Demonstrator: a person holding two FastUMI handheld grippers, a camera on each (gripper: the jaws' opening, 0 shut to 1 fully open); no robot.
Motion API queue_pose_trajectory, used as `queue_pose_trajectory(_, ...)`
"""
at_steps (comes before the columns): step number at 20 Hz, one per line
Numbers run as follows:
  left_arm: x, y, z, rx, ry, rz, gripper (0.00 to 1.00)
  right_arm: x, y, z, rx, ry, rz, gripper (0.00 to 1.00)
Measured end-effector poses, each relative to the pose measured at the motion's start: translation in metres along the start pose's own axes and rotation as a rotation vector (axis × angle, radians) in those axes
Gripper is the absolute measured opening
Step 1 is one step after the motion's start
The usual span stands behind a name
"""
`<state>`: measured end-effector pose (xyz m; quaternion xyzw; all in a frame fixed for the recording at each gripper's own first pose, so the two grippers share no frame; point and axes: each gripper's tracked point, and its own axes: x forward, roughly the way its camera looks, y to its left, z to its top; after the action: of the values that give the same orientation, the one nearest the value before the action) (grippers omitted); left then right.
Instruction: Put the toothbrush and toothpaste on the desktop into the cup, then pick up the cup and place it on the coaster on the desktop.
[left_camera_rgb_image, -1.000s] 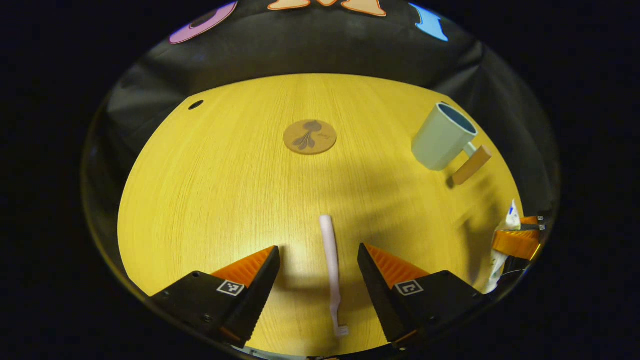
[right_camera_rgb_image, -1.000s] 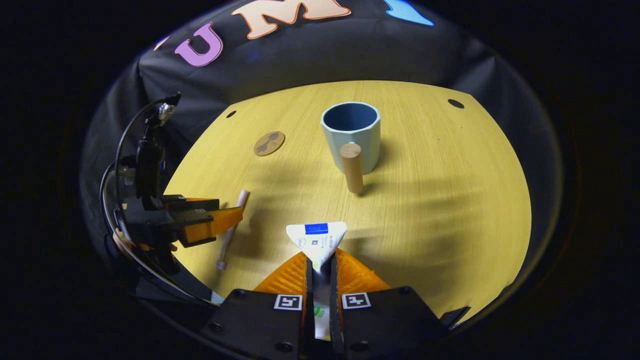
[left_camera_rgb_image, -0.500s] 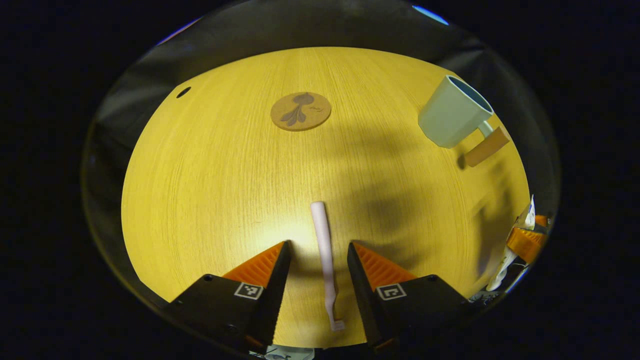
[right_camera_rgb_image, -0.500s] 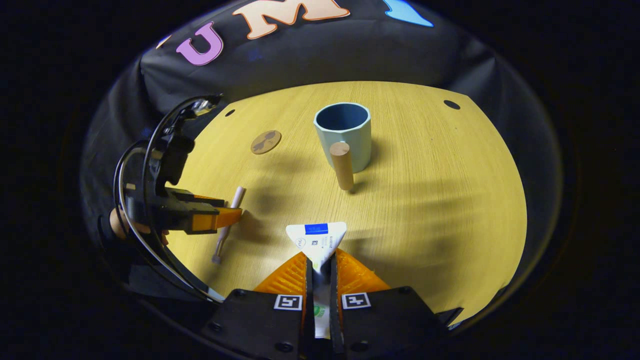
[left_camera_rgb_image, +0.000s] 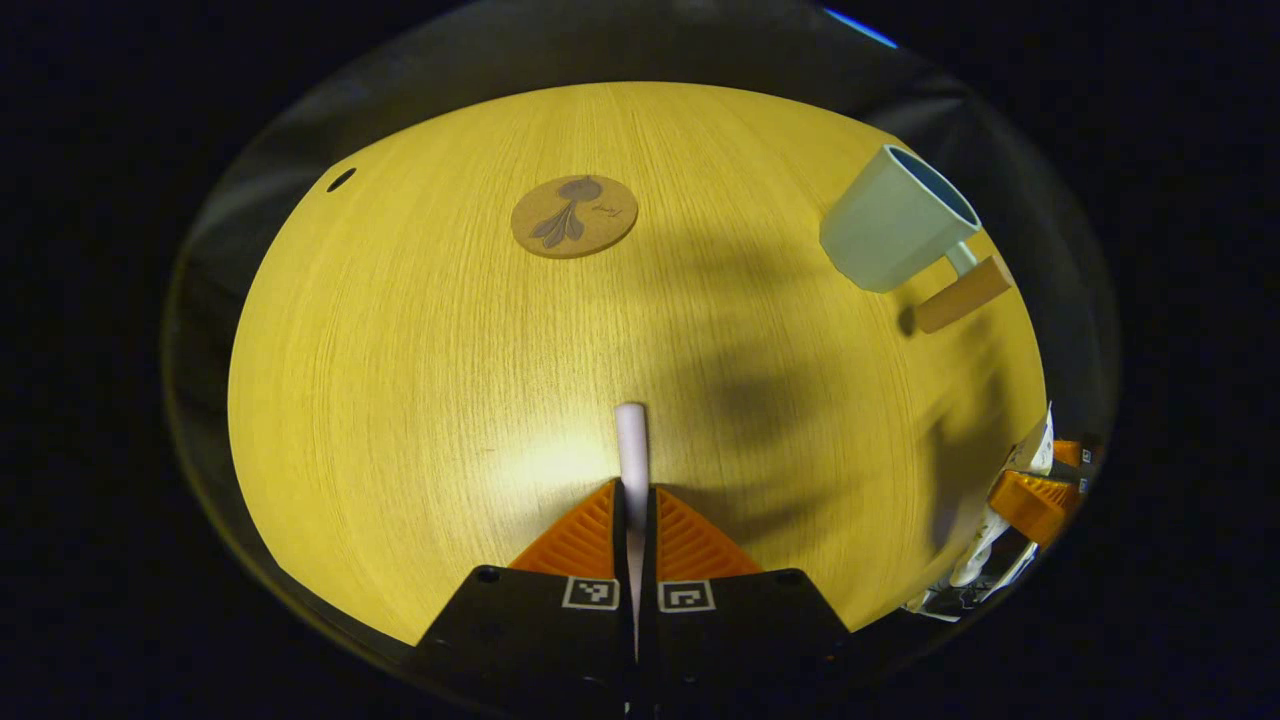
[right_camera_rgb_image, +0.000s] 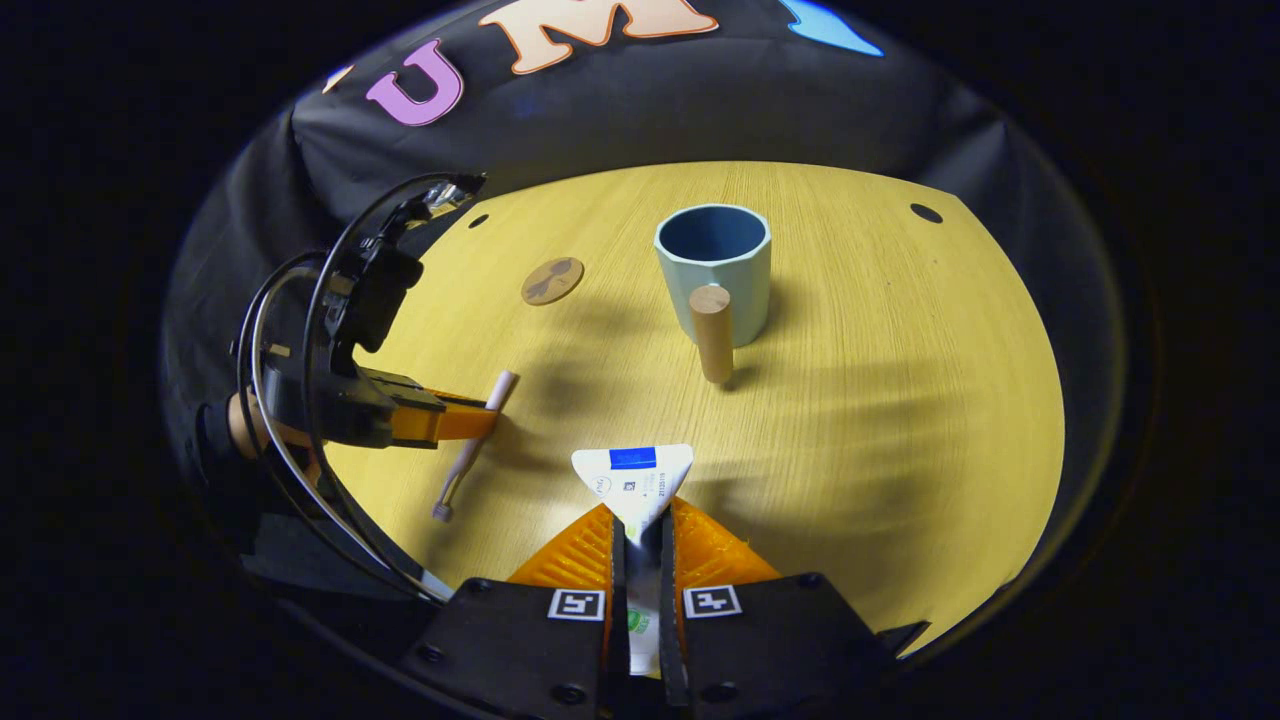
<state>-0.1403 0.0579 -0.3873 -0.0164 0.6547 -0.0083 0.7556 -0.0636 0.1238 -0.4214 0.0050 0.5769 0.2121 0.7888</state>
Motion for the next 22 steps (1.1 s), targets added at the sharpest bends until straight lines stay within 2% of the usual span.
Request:
queue_pose_trajectory(5,-0.009,-0.005,0.006,-0.101,-0.141,-0.052,0.00,-0.005,0.002,0.018,0.027,-0.066,0.031,0.14)
queue_pose_trajectory(11,-0.052,-0.020,0.030,-0.083,-0.313,-0.111,0.00,-0.020,0.001,0.056,0.034,-0.179,0.037,0.15)
queue_pose_trajectory(13,-0.066,-0.030,0.035,-0.094,-0.352,-0.146,0.00,-0.027,0.000,0.080,0.034,-0.245,0.044,0.10)
queue_pose_trajectory(15,-0.079,-0.038,0.039,-0.123,-0.387,-0.179,0.00,-0.034,-0.002,0.109,0.027,-0.320,0.048,0.18)
queue_pose_trajectory(16,-0.086,-0.040,0.044,-0.135,-0.418,-0.190,0.00,-0.036,-0.005,0.126,0.022,-0.353,0.047,0.14)
queue_pose_trajectory(22,-0.130,-0.044,0.056,-0.131,-0.519,-0.195,0.00,-0.048,-0.012,0.227,-0.003,-0.599,0.058,0.14)
